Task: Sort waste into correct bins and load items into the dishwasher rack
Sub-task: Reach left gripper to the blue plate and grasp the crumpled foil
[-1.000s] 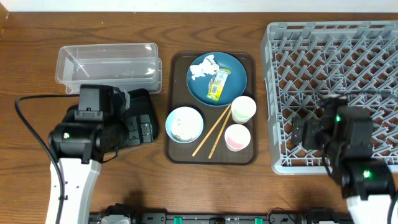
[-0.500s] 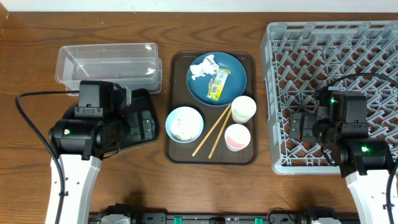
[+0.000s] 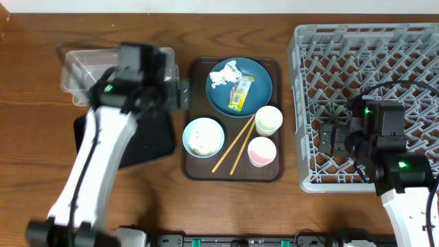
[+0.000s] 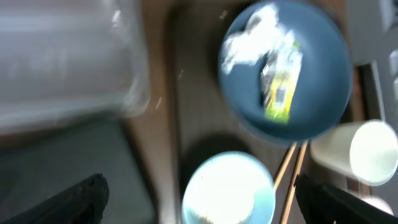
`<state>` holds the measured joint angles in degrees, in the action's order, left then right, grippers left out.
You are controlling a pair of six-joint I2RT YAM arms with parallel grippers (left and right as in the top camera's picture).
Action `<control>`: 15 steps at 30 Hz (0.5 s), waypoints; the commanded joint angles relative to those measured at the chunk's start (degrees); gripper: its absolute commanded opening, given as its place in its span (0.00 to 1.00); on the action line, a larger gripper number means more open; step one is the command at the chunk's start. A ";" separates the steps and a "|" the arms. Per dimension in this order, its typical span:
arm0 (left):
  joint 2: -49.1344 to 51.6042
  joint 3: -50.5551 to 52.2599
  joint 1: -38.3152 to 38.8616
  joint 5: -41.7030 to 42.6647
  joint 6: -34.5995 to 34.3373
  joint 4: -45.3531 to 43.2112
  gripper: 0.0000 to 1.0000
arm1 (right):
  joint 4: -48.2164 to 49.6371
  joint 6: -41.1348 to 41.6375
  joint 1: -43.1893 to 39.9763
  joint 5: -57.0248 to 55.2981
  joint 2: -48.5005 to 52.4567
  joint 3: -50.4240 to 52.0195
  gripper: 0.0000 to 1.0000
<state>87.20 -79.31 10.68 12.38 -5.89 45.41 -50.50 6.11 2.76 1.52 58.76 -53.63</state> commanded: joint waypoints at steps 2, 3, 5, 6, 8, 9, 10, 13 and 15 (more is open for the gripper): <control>7.72 -4.92 4.07 -1.97 1.18 -7.17 0.98 | -0.02 0.70 0.26 0.24 -0.13 -1.05 0.99; 9.03 -4.96 4.81 -1.97 1.16 -9.86 0.98 | -0.02 0.70 0.26 0.24 -0.13 -1.07 0.99; 11.69 -4.96 6.27 -2.14 1.11 -15.37 0.98 | -0.02 0.70 0.26 0.24 -0.13 -1.05 0.99; 13.14 -4.96 7.04 -2.40 1.11 -17.92 0.98 | -0.04 0.70 0.26 0.24 -0.13 -1.07 0.99; 15.76 -4.96 8.26 -3.91 1.14 -21.97 0.98 | -0.02 0.70 0.26 0.24 -0.13 -1.07 0.99; 16.92 -4.96 8.79 -4.57 1.14 -23.50 0.98 | -0.04 0.70 0.26 0.24 -0.13 -1.05 0.99; 18.21 -4.96 9.29 -5.25 1.14 -25.07 0.98 | -0.04 0.70 0.26 0.24 -0.13 -1.05 0.99; 21.44 -4.96 10.34 -6.71 1.18 -28.39 0.98 | -0.07 0.68 0.26 0.24 -0.13 -1.05 0.99; 23.32 -4.96 10.71 -6.69 1.18 -30.08 0.98 | -0.11 0.68 0.26 0.24 -0.13 -1.05 0.99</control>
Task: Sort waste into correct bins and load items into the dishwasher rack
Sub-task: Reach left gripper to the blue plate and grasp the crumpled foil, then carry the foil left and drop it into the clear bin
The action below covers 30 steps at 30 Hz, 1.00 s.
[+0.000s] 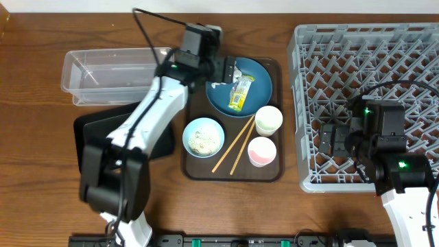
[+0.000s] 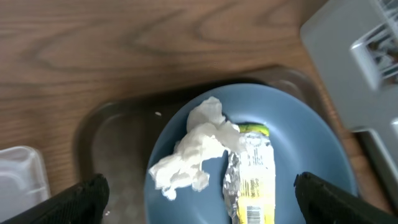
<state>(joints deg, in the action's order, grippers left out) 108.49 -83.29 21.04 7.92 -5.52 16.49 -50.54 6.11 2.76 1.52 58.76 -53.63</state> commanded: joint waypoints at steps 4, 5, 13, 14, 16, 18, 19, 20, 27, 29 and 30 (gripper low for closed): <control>5.27 -0.96 0.94 -2.19 0.79 -3.74 0.98 | -0.09 0.68 0.26 0.22 -0.13 -1.05 0.99; 6.05 -0.96 1.14 -2.19 0.76 -4.17 0.98 | -0.13 0.68 0.26 0.24 -0.13 -1.05 0.99; 10.84 -0.96 2.19 -2.21 0.79 -6.56 0.96 | -0.31 0.68 0.26 0.24 -0.13 -1.05 0.99; 11.17 -0.96 2.19 -2.21 0.79 -6.58 0.94 | -0.35 0.68 0.26 0.24 -0.13 -1.05 0.99; 11.87 -0.96 2.19 -2.21 0.79 -6.49 0.90 | -0.52 0.68 0.26 0.22 -0.13 -1.05 0.99; 12.09 -0.96 2.21 -2.16 0.74 -5.86 0.86 | -0.52 0.68 0.26 0.22 -0.13 -1.05 0.99; 12.09 -0.96 2.21 -2.19 0.74 -5.44 0.82 | -0.48 0.68 0.26 0.22 -0.13 -1.05 0.99; 12.09 -0.96 2.21 -2.16 0.74 -5.16 0.78 | -0.48 0.68 0.26 0.22 -0.13 -1.05 0.99; 12.09 -0.96 2.19 -1.11 0.74 -2.67 0.45 | -0.50 0.68 0.26 0.22 -0.13 -1.05 0.99; 12.09 -0.96 2.19 -1.05 0.74 -1.64 0.42 | -0.48 0.68 0.26 0.22 -0.13 -1.05 0.99; 12.09 -0.96 2.19 -1.05 0.74 -1.14 0.39 | -0.50 0.68 0.26 0.24 -0.13 -1.05 0.99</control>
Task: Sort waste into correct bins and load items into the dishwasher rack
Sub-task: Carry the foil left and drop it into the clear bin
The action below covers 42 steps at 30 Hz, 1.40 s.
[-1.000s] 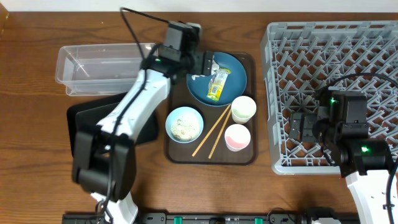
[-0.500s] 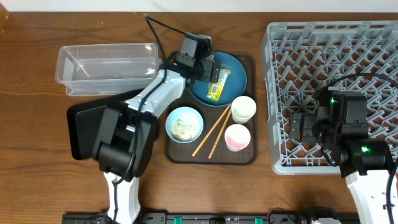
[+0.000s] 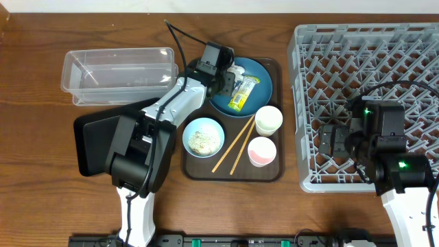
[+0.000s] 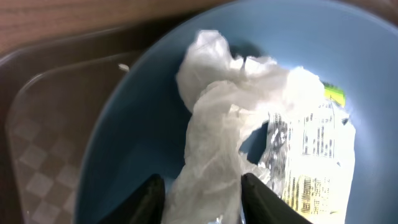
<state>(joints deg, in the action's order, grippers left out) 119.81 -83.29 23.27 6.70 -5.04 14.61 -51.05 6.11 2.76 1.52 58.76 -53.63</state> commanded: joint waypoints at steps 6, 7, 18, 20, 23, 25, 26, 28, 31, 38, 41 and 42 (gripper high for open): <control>0.26 -0.96 -0.11 0.15 0.26 1.88 0.06 | 0.00 0.68 0.26 0.22 -0.13 -1.05 0.99; -0.42 -0.96 -0.22 0.13 0.26 2.10 0.06 | 0.00 0.68 0.26 0.22 -0.13 -1.05 0.99; -13.92 -0.96 -5.29 0.09 0.28 7.58 0.06 | 0.02 0.66 0.26 0.20 -0.13 -1.05 0.99; -16.72 -0.96 -7.37 0.09 0.28 8.59 0.06 | 0.00 0.68 0.26 0.20 -0.13 -1.05 0.99; -20.13 -0.96 -10.99 0.09 0.28 9.49 0.06 | 0.02 0.68 0.26 0.20 -0.13 -1.05 0.99; -21.59 -0.96 -13.92 0.07 0.28 10.25 0.06 | 0.02 0.68 0.26 0.20 -0.13 -1.05 0.99; -21.88 -0.96 -15.23 0.07 0.28 10.80 0.06 | 0.02 0.68 0.26 0.20 -0.13 -1.05 0.99; -21.84 -0.96 -17.99 0.04 0.28 12.59 0.06 | 0.00 0.68 0.26 0.22 -0.13 -1.05 0.99; -20.92 -0.85 -21.66 0.07 0.28 15.87 0.06 | -0.02 0.68 0.26 0.22 -0.13 -1.05 0.99; -20.57 0.92 -25.35 0.11 0.26 17.73 0.43 | 0.00 0.68 0.26 0.22 -0.13 -1.05 0.99; -20.70 0.87 -24.96 0.17 0.26 17.66 0.57 | 0.00 0.68 0.26 0.22 -0.13 -1.05 0.99; -20.70 0.87 -24.55 0.28 0.26 17.68 0.64 | 0.00 0.68 0.26 0.22 -0.13 -1.05 0.99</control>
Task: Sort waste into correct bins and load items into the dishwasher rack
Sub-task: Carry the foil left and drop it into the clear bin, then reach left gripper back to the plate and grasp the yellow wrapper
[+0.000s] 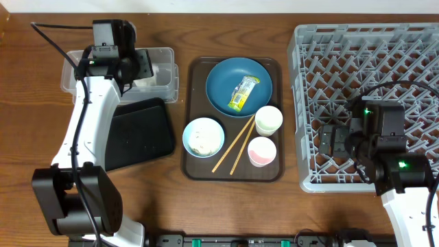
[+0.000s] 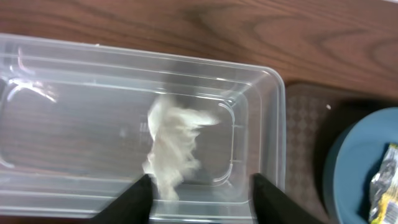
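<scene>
My left gripper [image 2: 200,202] hangs open over the right end of the clear plastic bin [image 2: 273,118]. A crumpled white tissue [image 2: 171,146] is inside the bin, blurred, close to the left finger [image 2: 140,200] and free of both. In the overhead view the left gripper [image 1: 145,66] is above that bin [image 1: 82,86]. The blue plate [image 1: 226,82] on the brown tray [image 1: 195,171] holds a yellow wrapper [image 1: 241,92]. My right gripper [image 1: 334,140] sits over the grey dishwasher rack [image 1: 370,55]; its jaws are too dark to read.
A black tray [image 1: 140,137] lies in front of the clear bin. On the brown tray are a light blue bowl [image 1: 203,136], chopsticks [image 1: 236,144], a white cup [image 1: 268,120] and a pink cup [image 1: 262,151].
My left gripper was shut on the tissue on the blue plate. It is now over the clear bin, open, with the tissue inside the bin. The right arm is unchanged.
My left gripper was open near the clear bin, then open above the blue plate with tissue and wrapper. Then it closed around the tissue on the plate. Now the tissue is in the clear bin and only the wrapper is on the plate.
</scene>
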`<state>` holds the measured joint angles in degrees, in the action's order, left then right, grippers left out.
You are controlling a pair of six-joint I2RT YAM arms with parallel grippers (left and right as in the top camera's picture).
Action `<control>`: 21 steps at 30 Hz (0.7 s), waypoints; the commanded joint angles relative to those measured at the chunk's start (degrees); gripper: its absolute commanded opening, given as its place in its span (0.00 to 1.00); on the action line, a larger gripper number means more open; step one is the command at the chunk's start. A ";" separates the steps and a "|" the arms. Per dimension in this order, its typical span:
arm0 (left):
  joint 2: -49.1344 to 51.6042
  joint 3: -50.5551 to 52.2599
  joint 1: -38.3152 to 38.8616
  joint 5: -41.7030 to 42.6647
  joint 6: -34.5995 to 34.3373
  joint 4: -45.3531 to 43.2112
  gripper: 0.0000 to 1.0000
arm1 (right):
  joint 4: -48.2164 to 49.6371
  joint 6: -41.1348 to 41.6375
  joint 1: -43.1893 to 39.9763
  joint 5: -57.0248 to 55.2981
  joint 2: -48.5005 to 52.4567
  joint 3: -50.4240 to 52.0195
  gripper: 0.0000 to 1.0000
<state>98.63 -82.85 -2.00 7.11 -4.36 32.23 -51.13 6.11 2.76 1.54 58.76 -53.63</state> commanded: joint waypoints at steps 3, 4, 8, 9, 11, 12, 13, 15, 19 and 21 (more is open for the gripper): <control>0.48 0.44 2.84 2.19 -0.44 0.07 0.70 | 0.11 0.68 0.26 0.20 -0.13 -1.05 0.99; 0.48 0.44 3.74 3.43 -0.44 0.04 0.72 | 0.09 0.68 0.26 0.20 -0.13 -1.05 0.99; 0.50 0.46 9.07 5.35 -0.37 -1.22 0.82 | 0.09 0.68 0.26 0.20 -0.13 -1.05 0.99; 0.61 0.46 10.43 5.33 -0.37 -1.81 0.84 | 0.09 0.68 0.26 0.20 -0.13 -1.05 0.99; 0.98 0.55 13.33 5.33 -0.35 -3.34 0.86 | 0.09 0.68 0.26 0.20 -0.13 -1.05 0.99; 1.36 0.57 14.75 5.35 -0.35 -4.13 0.86 | 0.11 0.68 0.26 0.20 -0.13 -1.05 0.99; 1.81 0.57 15.96 5.33 -0.35 -4.74 0.86 | 0.11 0.68 0.26 0.20 -0.13 -1.05 0.99; 3.17 0.57 18.25 5.35 -0.37 -5.88 0.86 | 0.11 0.68 0.26 0.20 -0.13 -1.05 0.99; 7.08 0.57 22.45 5.35 -0.39 -7.91 0.86 | 0.09 0.68 0.26 0.20 -0.13 -1.05 0.99; 9.33 0.57 24.37 5.35 -0.37 -8.90 0.86 | 0.11 0.68 0.26 0.20 -0.13 -1.05 0.99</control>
<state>104.71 -82.85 20.27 12.10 -4.67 23.94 -51.13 6.11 2.76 1.52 58.76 -53.63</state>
